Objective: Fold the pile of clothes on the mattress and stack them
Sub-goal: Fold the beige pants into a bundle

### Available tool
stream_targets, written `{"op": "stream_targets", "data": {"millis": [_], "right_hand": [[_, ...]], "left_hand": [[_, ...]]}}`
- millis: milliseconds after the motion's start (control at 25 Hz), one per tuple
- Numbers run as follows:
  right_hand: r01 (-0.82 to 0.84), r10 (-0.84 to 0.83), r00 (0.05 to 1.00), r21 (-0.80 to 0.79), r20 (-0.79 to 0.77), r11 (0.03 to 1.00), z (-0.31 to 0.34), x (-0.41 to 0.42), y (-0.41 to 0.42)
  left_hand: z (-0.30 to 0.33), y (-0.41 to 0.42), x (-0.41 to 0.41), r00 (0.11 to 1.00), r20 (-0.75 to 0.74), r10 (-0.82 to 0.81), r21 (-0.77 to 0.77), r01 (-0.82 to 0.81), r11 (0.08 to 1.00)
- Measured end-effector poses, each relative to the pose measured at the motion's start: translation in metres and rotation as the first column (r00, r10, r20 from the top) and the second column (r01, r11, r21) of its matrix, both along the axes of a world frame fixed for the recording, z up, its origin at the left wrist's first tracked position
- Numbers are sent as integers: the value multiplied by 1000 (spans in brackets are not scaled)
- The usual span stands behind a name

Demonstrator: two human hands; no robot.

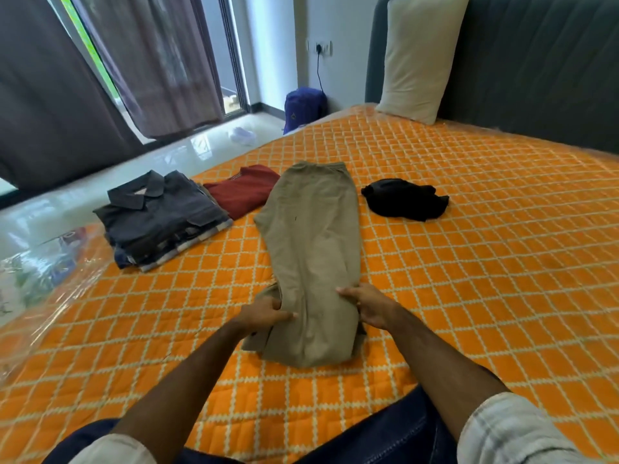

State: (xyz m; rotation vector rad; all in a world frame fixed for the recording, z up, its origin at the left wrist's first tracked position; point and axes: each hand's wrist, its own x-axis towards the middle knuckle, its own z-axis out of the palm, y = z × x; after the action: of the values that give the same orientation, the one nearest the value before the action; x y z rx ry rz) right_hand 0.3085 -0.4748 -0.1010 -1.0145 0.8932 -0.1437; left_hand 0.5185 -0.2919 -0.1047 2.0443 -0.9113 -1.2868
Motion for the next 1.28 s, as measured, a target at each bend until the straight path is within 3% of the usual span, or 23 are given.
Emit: {"op": "stream_targets", "data": {"millis": [80, 160, 240, 360, 480, 560, 760, 920, 1000, 1040, 1080, 1120, 1160, 1200, 1240, 1280], "right_hand": [[-39, 17, 987, -134, -159, 990, -13, -7, 11], [-61, 7, 969, -211, -248, 976, -19, -15, 21], [-70, 33, 958, -122, -283, 990, -11, -21, 25], [-124, 141, 981, 124, -136, 985, 14, -27, 27], [5, -67, 983, 337, 171, 941, 33, -35, 28], [1, -104, 965, 391, 241, 920, 41, -42, 35], [-211, 197, 977, 305, 77, 929, 58, -60, 75], [-216, 206, 976, 272, 65, 938, 70, -84, 96], [-208, 220, 975, 205, -37, 956, 64, -91, 105], [-240, 243, 950, 41, -196, 970, 57, -93, 110], [-319, 205, 883, -218, -422, 923, 48, -93, 116], [-436, 73, 806, -506, -587, 744, 38, -93, 123], [-520, -64, 792, -725, -607, 451, 30, -91, 135], [-546, -75, 817, -809, -572, 219, 25, -87, 151], [-538, 12, 841, -834, -540, 123, 25, -80, 169], [-529, 118, 847, -840, -518, 116, 25, -72, 188]], "left_hand": [[8, 11, -19, 960, -245, 137, -59, -156, 986], [14, 21, -35, 832, -472, 290, -38, -348, 937], [16, 33, -42, 763, -577, 290, 18, -342, 939], [35, 39, -46, 791, -546, 277, 70, -287, 955], [68, 31, -44, 679, -667, 308, -23, -432, 902], [84, 29, -43, 637, -710, 301, -58, -478, 876], [70, 69, -75, 635, -714, 295, 45, -379, 924], [41, 110, -92, 547, -762, 348, 43, -492, 869], [27, 120, -95, 632, -639, 439, 89, -505, 858], [20, 123, -97, 719, -513, 469, 112, -485, 867], [15, 126, -99, 790, -388, 474, 131, -462, 877], [11, 128, -101, 828, -301, 473, 147, -450, 881], [11, 129, -103, 836, -271, 477, 152, -452, 879], [12, 129, -105, 827, -295, 478, 135, -459, 878], [15, 129, -107, 804, -360, 473, 104, -470, 877], [20, 128, -110, 765, -447, 464, 71, -487, 870]]}}
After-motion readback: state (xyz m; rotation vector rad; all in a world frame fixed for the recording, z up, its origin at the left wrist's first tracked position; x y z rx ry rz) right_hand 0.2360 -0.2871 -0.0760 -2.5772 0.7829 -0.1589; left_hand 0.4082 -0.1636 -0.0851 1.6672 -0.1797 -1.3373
